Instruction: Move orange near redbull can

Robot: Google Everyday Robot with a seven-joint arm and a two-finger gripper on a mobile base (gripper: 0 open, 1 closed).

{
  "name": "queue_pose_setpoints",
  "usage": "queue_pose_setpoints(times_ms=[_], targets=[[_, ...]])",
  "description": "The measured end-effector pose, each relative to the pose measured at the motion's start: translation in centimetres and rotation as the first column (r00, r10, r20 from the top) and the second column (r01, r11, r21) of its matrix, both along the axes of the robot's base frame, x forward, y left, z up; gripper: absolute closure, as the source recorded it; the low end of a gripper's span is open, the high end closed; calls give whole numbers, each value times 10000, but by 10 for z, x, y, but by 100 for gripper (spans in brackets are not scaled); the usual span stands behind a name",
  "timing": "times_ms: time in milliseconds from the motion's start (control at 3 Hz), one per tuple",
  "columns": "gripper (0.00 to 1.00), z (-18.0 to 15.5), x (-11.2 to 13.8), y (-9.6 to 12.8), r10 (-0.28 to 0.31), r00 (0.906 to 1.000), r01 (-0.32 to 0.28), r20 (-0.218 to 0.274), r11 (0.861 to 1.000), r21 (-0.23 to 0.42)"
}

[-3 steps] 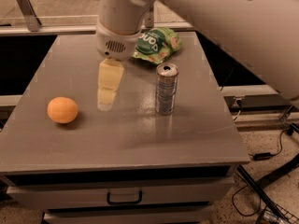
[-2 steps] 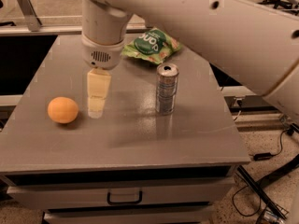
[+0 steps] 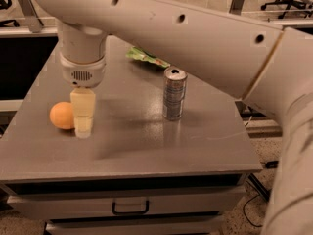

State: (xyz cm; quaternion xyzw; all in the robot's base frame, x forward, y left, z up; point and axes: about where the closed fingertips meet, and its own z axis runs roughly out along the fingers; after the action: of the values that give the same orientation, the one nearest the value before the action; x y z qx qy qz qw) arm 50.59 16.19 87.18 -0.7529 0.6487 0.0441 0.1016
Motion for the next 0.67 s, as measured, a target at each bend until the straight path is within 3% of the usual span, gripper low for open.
queue_pose_setpoints(times_ms=[667], targets=[[0,-16,-11,35,669,9977,-672,-84,9970,-382]])
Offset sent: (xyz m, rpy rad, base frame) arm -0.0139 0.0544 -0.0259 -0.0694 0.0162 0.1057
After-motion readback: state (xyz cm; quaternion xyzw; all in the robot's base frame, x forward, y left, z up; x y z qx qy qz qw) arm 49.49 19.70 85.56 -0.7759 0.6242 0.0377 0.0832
